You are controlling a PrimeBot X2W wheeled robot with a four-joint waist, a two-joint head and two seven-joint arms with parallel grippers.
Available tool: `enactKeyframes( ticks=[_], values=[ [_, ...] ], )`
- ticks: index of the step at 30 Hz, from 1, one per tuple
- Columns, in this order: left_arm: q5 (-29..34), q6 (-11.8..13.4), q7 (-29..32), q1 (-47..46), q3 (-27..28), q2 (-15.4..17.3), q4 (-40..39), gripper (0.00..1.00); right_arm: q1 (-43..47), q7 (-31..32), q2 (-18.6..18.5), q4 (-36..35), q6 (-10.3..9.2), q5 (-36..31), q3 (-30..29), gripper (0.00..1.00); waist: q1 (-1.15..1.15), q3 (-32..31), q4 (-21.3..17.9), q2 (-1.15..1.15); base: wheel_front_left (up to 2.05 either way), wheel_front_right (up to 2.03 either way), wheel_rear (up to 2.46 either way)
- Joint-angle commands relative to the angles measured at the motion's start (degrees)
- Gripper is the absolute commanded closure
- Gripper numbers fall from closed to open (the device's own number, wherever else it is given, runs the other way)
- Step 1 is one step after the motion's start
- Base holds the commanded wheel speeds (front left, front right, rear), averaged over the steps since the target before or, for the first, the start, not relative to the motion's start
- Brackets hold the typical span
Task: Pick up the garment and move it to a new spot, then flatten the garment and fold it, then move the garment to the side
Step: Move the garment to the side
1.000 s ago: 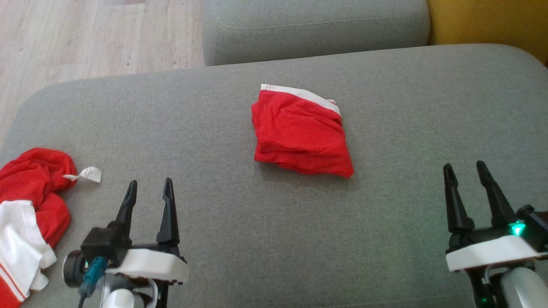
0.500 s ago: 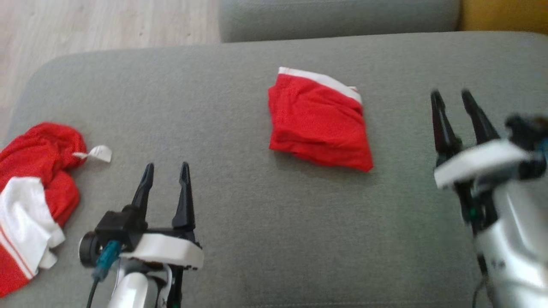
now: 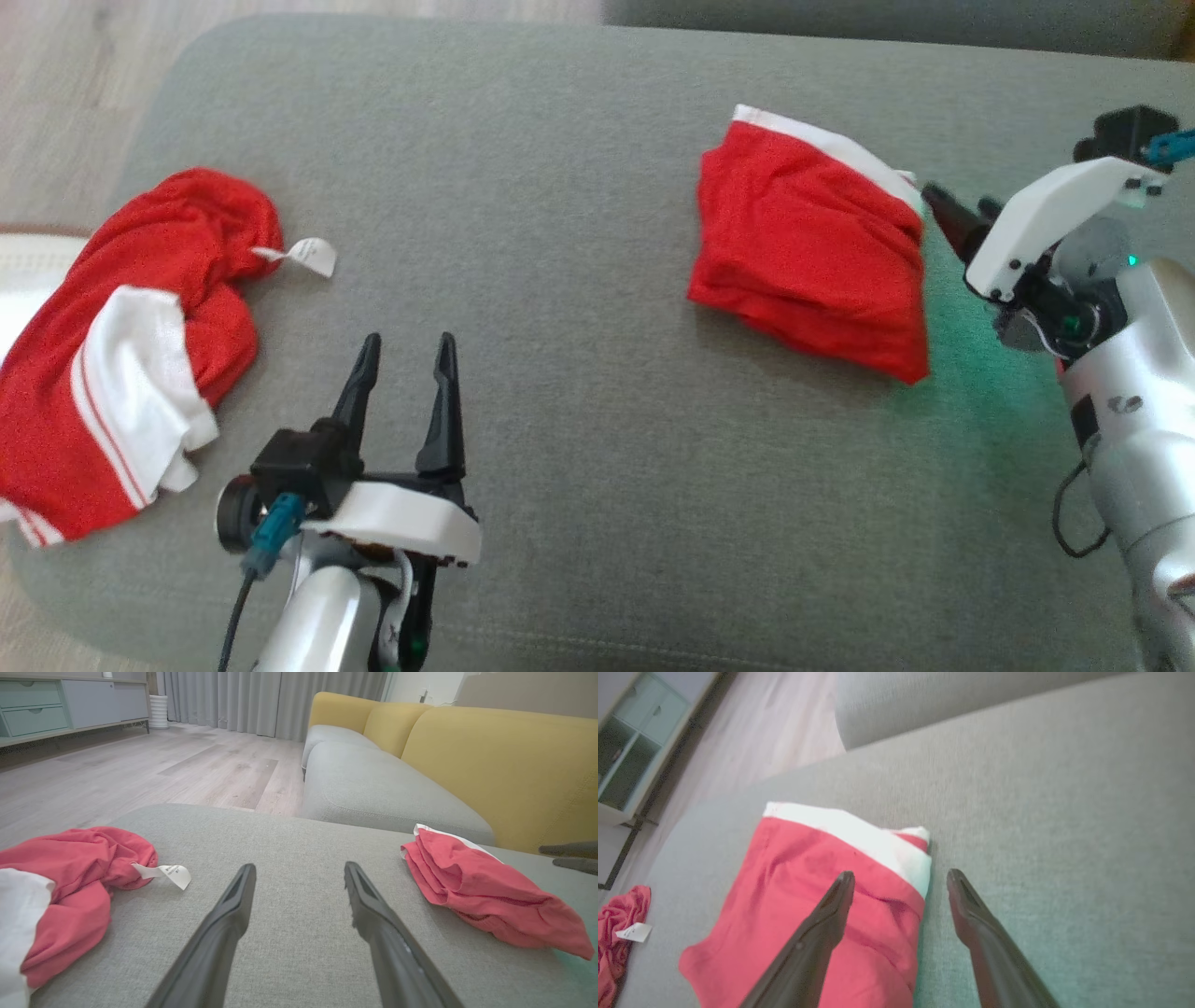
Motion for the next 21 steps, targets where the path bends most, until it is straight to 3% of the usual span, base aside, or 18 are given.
enactKeyframes(
  ticks=[1, 10, 16, 17, 18, 21],
  values=[
    [-0.2, 0.2, -0.4, -2.5, 1.3, 0.1, -1.6, 0.0, -2.5, 1.5, -0.2, 0.3, -0.04, 0.4, 0.4, 0.0, 0.0, 1.0, 1.4, 0.0, 0.0, 0.0, 0.0],
    [-0.4, 1.0, -0.4, -3.6, 0.0, 0.1, -1.5, 0.0, -6.4, 12.7, 0.2, 11.8, -0.04, 2.9, -0.3, 0.0, 0.0, 3.1, 4.2, 0.0, 0.0, 0.0, 0.0],
    [-0.5, 1.4, -0.4, -3.9, -0.4, 0.1, -1.2, 0.0, -6.1, 13.9, 1.3, 13.4, -0.04, 5.0, -0.7, 0.0, 0.0, 3.6, 4.5, 0.0, 0.0, 0.0, 0.0],
    [-0.5, 1.4, -0.4, -4.0, -0.4, 0.1, -1.1, 0.0, -6.1, 13.8, 1.6, 13.2, -0.04, 5.6, -0.8, 0.65, 0.0, 3.6, 4.4, 0.0, 0.0, 0.0, 0.0],
    [-0.5, 1.4, -0.4, -4.1, -0.4, 0.1, -1.0, 0.0, -6.0, 13.5, 1.7, 12.8, -0.04, 6.1, -0.8, 1.0, 0.0, 3.5, 4.3, 0.0, 0.0, 0.0, 0.0],
    [-0.4, 1.5, -0.4, -4.1, -0.2, 0.1, -0.8, 0.0, -5.7, 11.4, 1.4, 10.9, -0.04, 7.0, -0.4, 1.0, 0.0, 3.1, 3.8, 0.0, 0.0, 0.0, 0.0]
  ],
)
